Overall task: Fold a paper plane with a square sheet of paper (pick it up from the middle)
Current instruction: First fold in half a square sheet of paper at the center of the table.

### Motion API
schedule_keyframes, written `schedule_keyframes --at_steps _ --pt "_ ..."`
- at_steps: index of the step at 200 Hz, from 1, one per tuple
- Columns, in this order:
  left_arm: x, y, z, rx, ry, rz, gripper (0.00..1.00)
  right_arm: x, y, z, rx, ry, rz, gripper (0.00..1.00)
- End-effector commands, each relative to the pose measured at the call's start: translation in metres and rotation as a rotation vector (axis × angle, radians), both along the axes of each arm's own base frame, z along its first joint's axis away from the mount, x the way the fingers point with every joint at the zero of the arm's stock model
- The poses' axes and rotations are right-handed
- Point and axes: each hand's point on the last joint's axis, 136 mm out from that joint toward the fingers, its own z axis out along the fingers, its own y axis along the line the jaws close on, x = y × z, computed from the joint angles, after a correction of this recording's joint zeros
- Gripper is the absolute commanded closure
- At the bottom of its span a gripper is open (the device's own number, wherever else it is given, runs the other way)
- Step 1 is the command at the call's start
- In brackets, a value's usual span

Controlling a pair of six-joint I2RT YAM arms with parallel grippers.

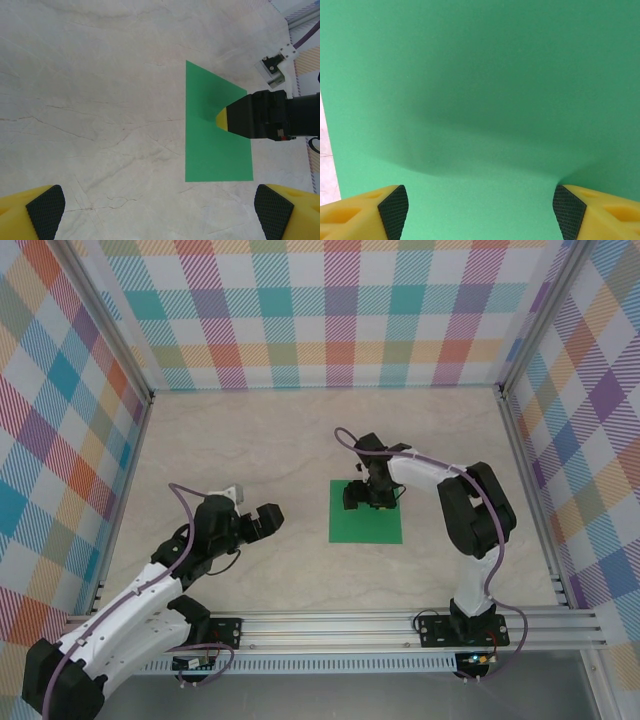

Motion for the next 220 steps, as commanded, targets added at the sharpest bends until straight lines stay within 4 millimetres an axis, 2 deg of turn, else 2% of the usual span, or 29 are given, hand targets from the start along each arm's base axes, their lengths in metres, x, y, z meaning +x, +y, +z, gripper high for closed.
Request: schedule_keyframes --at_steps 1,16,47,71,79,107,140,158,192,220 --pt "0.008 -0.005 0.003 -0.018 -0.014 0.015 0.00 -0.015 0.009 -0.012 0.013 0.052 0.043 0.20" --pt "0.011 -0.006 -0.008 -0.020 0.034 0.046 0.00 -0.008 0.008 0.007 0.013 0.009 0.025 0.18" --pt "0.019 -0.033 -0.019 -0.078 0.093 -0.021 0.00 -0.002 -0.009 0.034 -0.068 -0.045 -0.041 0.13" --pt "0.023 -0.050 -0.027 -0.051 0.111 -0.048 0.00 -0.002 -0.021 0.033 -0.122 -0.045 -0.100 0.08" --pt "0.025 -0.055 -0.028 -0.037 0.112 -0.058 0.00 -0.002 -0.022 0.031 -0.126 -0.047 -0.115 0.00" --pt "0.028 -0.077 -0.031 -0.011 0.120 -0.113 0.00 -0.003 -0.016 0.025 -0.103 -0.026 -0.135 0.00" --pt "0.031 -0.095 -0.031 0.000 0.117 -0.169 0.00 -0.001 -0.032 0.032 -0.079 -0.067 -0.191 0.00" --pt "0.035 -0.111 -0.031 0.003 0.120 -0.215 0.00 0.002 -0.037 0.037 -0.034 -0.082 -0.205 0.00" --pt "0.048 -0.155 -0.036 -0.014 0.154 -0.309 0.17 0.006 -0.045 0.036 0.069 -0.065 -0.235 0.05" --pt "0.062 -0.183 -0.052 -0.001 0.196 -0.340 0.36 0.006 -0.048 0.026 0.164 -0.022 -0.268 0.10"
